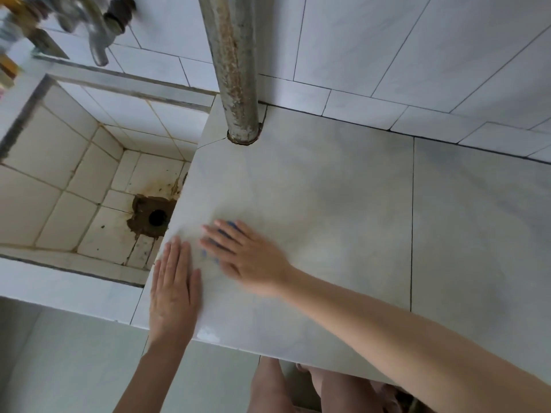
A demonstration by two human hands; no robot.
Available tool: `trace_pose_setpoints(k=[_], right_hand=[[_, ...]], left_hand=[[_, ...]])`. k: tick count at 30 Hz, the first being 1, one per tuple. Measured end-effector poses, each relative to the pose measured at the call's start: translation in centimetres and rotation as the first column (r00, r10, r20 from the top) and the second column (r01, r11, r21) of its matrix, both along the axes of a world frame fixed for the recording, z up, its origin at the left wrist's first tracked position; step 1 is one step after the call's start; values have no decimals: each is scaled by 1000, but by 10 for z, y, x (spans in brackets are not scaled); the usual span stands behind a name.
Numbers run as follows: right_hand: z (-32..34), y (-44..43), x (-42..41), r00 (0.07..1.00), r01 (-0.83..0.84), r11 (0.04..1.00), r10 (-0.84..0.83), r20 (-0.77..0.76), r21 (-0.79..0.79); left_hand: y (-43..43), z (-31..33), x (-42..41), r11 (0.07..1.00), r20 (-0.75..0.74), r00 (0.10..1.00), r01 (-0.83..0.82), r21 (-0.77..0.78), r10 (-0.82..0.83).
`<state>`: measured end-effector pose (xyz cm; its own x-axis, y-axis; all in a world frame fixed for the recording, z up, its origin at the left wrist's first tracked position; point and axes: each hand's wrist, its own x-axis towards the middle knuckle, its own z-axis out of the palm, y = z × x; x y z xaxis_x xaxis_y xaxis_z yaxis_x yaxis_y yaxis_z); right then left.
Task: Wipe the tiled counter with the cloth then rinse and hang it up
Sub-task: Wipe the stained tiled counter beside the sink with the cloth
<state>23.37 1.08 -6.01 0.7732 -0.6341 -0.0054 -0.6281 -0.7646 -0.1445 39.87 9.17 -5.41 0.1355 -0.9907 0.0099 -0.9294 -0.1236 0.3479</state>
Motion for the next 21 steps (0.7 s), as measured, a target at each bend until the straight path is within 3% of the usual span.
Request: trace_pose_setpoints(k=[3,8,12,16,21], right_hand=[[-3,40,-31,986,-168,986,168,3,-6],[4,44,-93,978,-209,978,209,-15,6],[5,3,-159,992,114,993,-112,-54,18],[7,-43,-229,851,522,852,-516,-99,45],[2,-44,-238,727,685,728,-679,-105,33]], left_hand=[[0,-2,-3,1000,27,1000,2,3,-2],[-2,0,-20,1000,0,1000,-14,14,14],[-3,5,-44,994,-22,994,108,36,-107],[-5,4,-71,976,2,977,212,52,-212],[-9,0,-97,955,-20,956,294,35,-294]])
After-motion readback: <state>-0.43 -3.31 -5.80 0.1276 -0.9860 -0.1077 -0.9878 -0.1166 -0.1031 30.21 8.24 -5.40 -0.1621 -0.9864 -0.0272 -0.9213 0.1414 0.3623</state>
